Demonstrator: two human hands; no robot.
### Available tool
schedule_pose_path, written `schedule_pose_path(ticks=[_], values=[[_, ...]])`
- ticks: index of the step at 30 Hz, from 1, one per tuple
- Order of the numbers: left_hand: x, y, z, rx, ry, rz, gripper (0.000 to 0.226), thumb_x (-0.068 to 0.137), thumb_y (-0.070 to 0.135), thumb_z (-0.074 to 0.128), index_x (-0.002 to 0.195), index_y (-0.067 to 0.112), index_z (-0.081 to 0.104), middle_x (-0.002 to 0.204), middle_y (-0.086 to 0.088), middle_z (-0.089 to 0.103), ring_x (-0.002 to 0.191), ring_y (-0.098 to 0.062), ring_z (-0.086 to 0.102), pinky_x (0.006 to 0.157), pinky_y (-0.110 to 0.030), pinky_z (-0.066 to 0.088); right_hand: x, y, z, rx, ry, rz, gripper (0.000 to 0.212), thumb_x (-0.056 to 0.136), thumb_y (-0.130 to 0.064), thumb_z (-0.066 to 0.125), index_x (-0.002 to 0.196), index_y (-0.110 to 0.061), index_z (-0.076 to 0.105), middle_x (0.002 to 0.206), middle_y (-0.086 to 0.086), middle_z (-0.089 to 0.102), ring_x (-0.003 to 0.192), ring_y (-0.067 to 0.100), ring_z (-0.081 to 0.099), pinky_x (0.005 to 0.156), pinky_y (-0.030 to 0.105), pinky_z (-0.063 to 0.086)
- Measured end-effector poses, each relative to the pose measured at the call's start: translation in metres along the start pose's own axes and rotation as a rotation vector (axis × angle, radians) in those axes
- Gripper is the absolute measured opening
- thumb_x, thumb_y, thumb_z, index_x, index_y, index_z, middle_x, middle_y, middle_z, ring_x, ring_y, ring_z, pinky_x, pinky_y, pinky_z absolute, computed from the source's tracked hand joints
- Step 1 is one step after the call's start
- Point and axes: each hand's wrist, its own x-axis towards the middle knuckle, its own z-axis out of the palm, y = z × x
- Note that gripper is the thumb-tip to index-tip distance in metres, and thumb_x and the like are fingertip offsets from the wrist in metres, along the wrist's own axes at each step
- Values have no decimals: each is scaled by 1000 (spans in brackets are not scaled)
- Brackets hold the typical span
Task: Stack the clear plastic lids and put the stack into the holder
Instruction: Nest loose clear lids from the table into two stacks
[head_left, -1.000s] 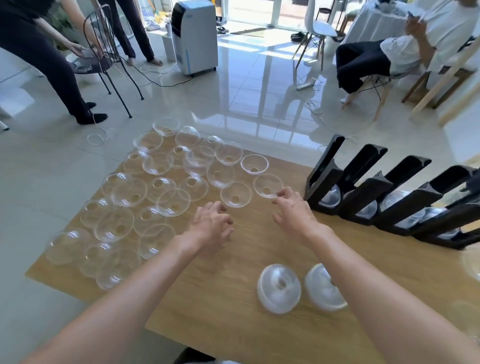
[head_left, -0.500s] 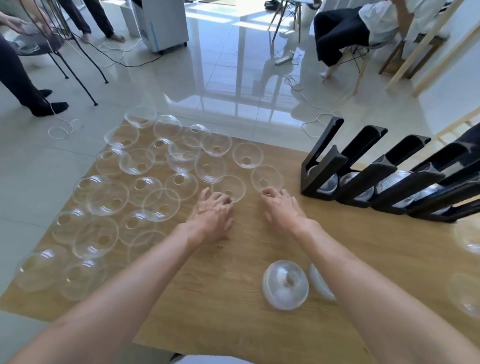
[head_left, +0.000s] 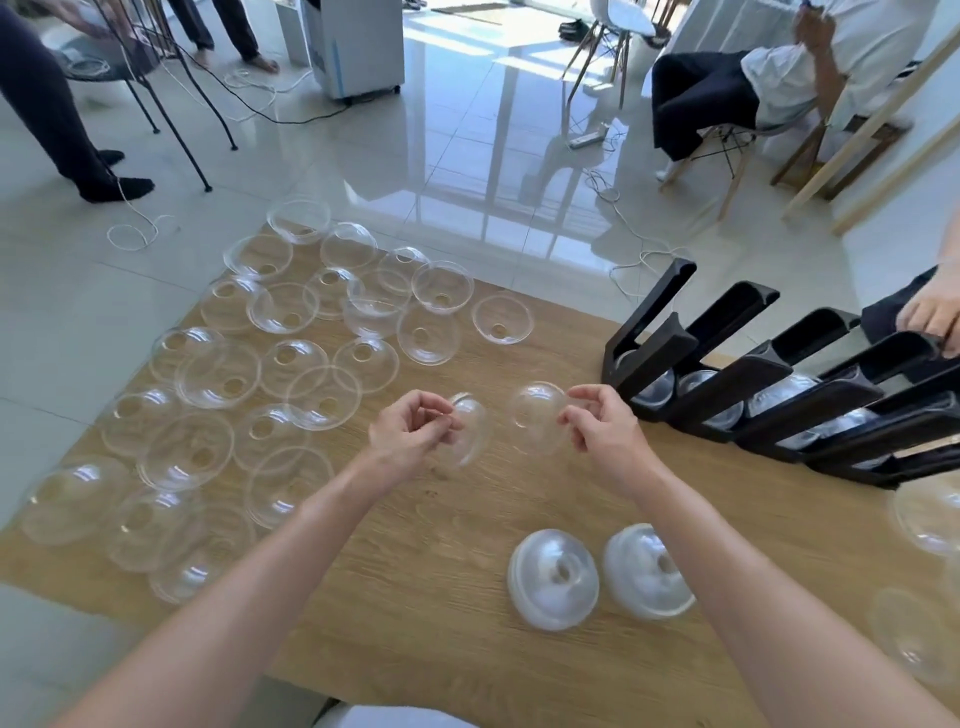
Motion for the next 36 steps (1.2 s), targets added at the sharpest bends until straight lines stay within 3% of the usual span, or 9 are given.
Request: schedule_pose_path(ticks=[3, 6, 9, 11, 16, 21, 24, 30, 36], values=[[-9, -18, -6, -162, 10, -181, 14, 99, 5, 64, 112, 10, 61, 103, -10, 78, 91, -19, 74, 70, -25, 55, 2, 16, -7, 19, -76, 191, 22, 99, -8, 58, 119, -15, 64, 87, -1, 77, 63, 8, 58, 60, 26, 50], [-15, -34, -9, -20, 76, -213, 20, 96, 10, 69, 114, 16, 64, 100, -5, 79, 92, -16, 74, 76, -27, 58, 3, 31, -9, -72, -72, 233, 16, 101, -15, 58, 115, -17, 65, 92, 2, 78, 61, 7, 61, 55, 24, 51], [-14, -43, -12, 307, 128, -104, 15, 94, 18, 72, 107, 24, 67, 106, 2, 72, 96, -10, 67, 86, -23, 54, 3, 37, -9, -274, -50, 153, 20, 101, -35, 61, 115, -21, 64, 106, 1, 71, 75, 10, 68, 64, 25, 56], [-13, -44, -13, 494, 114, -19, 20, 95, 27, 71, 114, 24, 66, 114, 3, 65, 104, -10, 64, 94, -26, 52, 2, 36, -7, -450, -65, 50, 33, 101, -46, 59, 123, -21, 61, 120, -2, 60, 96, 14, 66, 84, 32, 57], [-17, -40, -2, 897, -46, 119, 78, 85, 60, 70, 151, 30, 40, 142, 7, 46, 132, -13, 42, 113, -42, 38, -11, 26, 13, -814, -75, -254, 64, 93, -60, 63, 145, -26, 49, 134, -4, 45, 124, 15, 45, 104, 38, 46], [-13, -40, 15, 1169, -129, 216, 90, 80, 47, 80, 155, 32, 33, 153, 3, 37, 139, -19, 37, 113, -41, 34, -14, 30, 29, -1003, -116, -274, 79, 86, -49, 77, 153, -30, 39, 154, 6, 33, 140, 26, 31, 118, 48, 34], [-11, -40, 16, 1163, -105, 209, 87, 79, 42, 81, 153, 31, 36, 152, 3, 38, 137, -19, 38, 113, -40, 36, -14, 35, 30, -963, -172, -222, 83, 90, -40, 75, 158, -33, 29, 162, 6, 25, 146, 28, 27, 120, 49, 32], [-13, -40, 15, 1099, -63, 250, 84, 77, 47, 83, 149, 29, 43, 141, 6, 49, 126, -16, 45, 105, -33, 40, -29, 26, 9, -845, -87, -253, 82, 89, -42, 76, 158, -32, 31, 153, 2, 38, 137, 21, 40, 112, 44, 42], [-31, -34, 26, 928, -35, 272, 84, 74, 55, 83, 147, 34, 45, 136, 8, 51, 123, -14, 44, 102, -41, 47, -77, 14, -53, -773, -4, -289, 82, 88, -53, 73, 157, -40, 29, 151, -7, 39, 138, 13, 38, 110, 48, 44]])
